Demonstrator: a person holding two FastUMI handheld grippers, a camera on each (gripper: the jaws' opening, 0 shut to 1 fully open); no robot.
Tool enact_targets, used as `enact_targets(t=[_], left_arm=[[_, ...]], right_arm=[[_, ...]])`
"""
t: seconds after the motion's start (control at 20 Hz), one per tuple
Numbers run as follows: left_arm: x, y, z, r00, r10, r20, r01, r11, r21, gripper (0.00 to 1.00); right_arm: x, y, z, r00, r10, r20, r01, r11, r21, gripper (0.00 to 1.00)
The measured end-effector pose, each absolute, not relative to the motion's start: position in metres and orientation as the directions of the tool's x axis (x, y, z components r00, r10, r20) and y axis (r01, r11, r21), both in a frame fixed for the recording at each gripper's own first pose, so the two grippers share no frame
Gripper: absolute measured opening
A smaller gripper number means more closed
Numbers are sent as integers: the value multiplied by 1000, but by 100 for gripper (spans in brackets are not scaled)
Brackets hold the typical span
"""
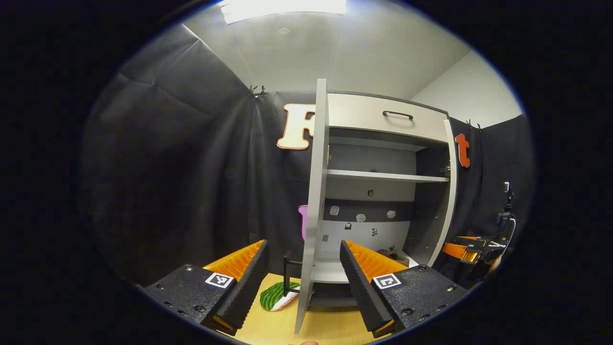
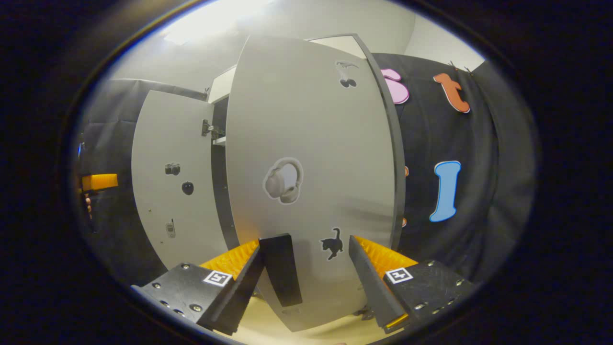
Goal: Grab one shoe with the right hand and put it into the shoe cabinet, grab the other shoe with the left hand and put it into the shoe cabinet; then close the right door with the right hand and the left door with the left hand.
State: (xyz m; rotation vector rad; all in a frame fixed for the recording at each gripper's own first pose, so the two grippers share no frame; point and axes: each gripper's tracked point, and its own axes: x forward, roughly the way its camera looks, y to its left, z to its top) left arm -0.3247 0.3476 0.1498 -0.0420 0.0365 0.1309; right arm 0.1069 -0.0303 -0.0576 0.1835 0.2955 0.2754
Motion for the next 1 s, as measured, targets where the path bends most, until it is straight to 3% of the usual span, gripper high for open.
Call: enact_targets(t=[0.25,0.3,0.4,0.45,0.6,0.65,0.7,1.0], left_arm=[[-332,366,146,984,172,-53,-174,984,-26,85],[-334,371,145,982,182,-53,-184,983,-23,90],[-335,379,144,979,197,-53,-198,980,-22,85],[-336,383,144,978,203,-53,-205,979,-21,90],[-334,393,141,974,218,-53,-219,975,-21,90],[-333,396,140,974,220,-54,-222,975,-22,85],[-331,397,137,974,220,-56,-222,975,-22,90],[-323,407,130,973,221,-69,-222,975,-4,90]], right_arm=[[121,-10,-62,916,307,-257,-250,940,231,100],[125,-6,-62,917,306,-255,-252,941,226,100],[133,1,-63,917,306,-255,-253,942,221,100],[136,3,-65,917,306,-256,-252,942,223,100],[145,10,-68,914,312,-261,-253,938,237,100],[148,12,-69,913,313,-261,-252,937,243,100],[151,14,-70,912,314,-263,-251,936,248,100],[168,20,-73,913,308,-268,-240,936,258,100]])
